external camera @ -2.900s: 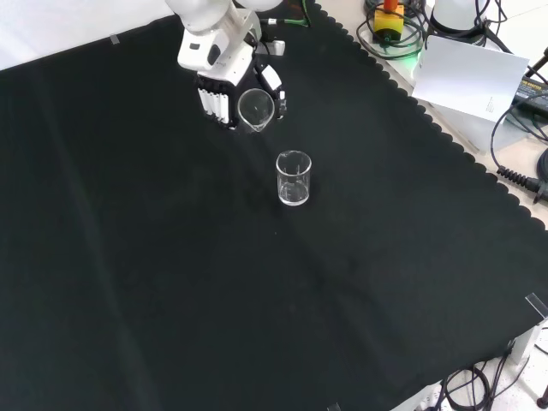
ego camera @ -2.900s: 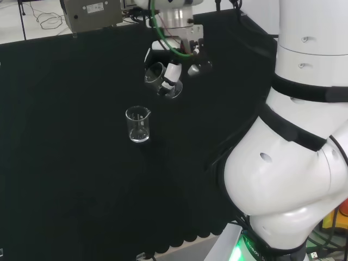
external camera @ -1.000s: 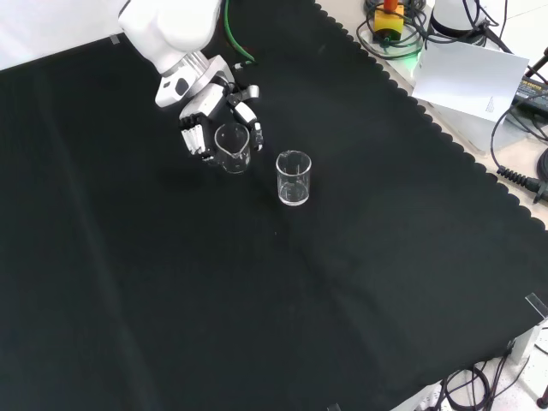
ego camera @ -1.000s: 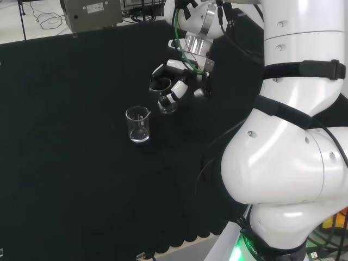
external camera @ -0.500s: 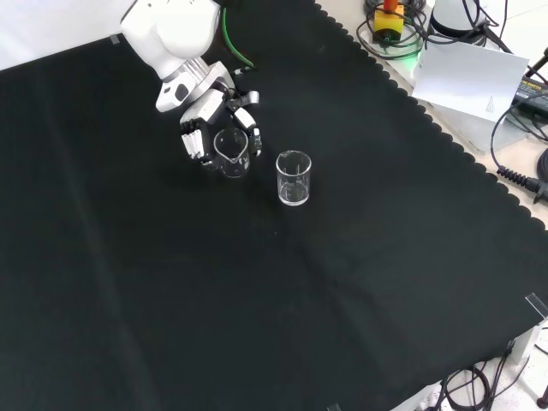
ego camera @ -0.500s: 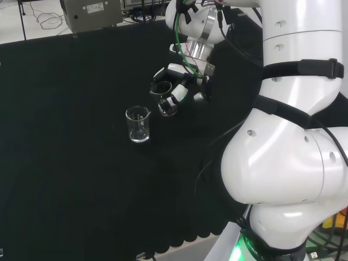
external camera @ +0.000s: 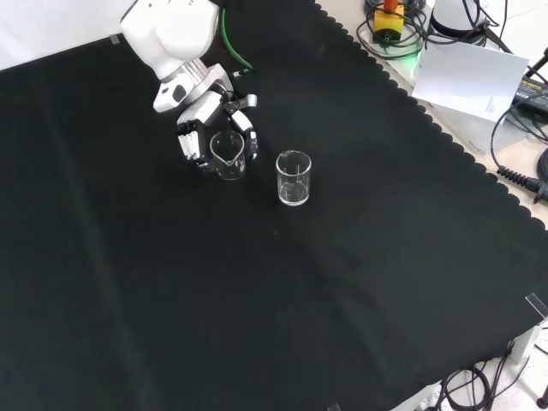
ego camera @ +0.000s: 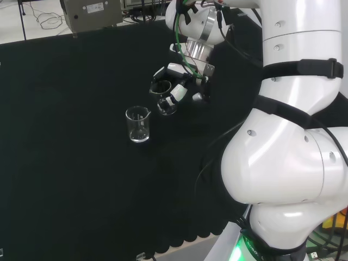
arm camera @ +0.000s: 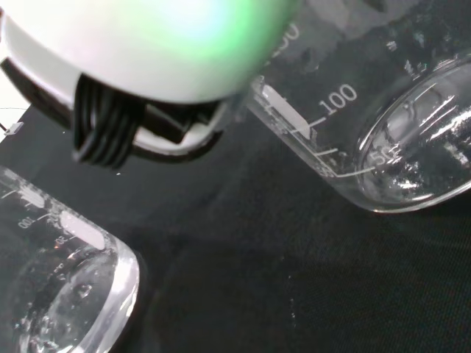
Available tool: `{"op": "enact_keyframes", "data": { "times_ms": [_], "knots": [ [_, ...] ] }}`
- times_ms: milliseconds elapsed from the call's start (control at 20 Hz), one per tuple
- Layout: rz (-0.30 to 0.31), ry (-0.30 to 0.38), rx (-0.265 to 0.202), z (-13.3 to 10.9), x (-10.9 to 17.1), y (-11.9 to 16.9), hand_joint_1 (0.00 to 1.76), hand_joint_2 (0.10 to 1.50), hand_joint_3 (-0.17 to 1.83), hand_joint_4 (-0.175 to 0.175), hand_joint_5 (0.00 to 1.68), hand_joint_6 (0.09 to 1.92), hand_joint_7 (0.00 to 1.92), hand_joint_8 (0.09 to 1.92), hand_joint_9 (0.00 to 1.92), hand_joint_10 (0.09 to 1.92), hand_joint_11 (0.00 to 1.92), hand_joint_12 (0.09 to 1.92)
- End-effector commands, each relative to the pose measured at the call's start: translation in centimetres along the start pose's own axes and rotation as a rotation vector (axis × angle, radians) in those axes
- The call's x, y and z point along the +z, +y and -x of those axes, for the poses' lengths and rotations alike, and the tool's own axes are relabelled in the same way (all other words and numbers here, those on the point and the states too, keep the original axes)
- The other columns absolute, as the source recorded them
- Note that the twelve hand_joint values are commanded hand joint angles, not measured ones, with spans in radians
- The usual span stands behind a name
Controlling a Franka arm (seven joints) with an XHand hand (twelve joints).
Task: Place the beaker back on the table.
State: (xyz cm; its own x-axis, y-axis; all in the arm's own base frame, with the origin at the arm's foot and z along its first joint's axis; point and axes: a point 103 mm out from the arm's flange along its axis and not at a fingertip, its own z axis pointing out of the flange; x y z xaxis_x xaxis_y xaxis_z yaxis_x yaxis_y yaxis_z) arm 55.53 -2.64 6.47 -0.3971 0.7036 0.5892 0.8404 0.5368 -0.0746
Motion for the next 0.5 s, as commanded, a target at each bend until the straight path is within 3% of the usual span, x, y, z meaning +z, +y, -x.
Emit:
{"op": "enact_keyframes", "data": {
  "times_ms": [50,300,400,450,500],
  "knots": [
    [0.013,-0.01,0.022,0.46,0.14,0.09,1.44,0.46,0.98,-0.175,1.2,0.93,1.25,0.92,1.47,0.51,1.09,0.77],
    [0.02,-0.006,0.021,0.39,-0.11,0.21,1.43,0.58,0.79,-0.167,1.18,0.96,1.22,0.91,1.34,0.49,1.07,0.81],
    [0.023,-0.007,0.023,0.38,-0.35,0.14,1.32,0.7,0.66,-0.028,1.13,0.98,1.14,0.91,1.18,0.58,1.05,0.88],
    [0.028,-0.034,0.026,0.33,-0.43,-0.02,1.26,0.76,0.59,-0.071,1.09,0.98,1.03,0.9,1.1,0.59,1.0,0.93],
    [0.03,-0.037,0.027,0.32,-0.43,-0.19,1.26,0.71,0.63,-0.074,0.99,0.99,0.93,0.88,1.04,0.57,0.92,1.0]
  ]
}}
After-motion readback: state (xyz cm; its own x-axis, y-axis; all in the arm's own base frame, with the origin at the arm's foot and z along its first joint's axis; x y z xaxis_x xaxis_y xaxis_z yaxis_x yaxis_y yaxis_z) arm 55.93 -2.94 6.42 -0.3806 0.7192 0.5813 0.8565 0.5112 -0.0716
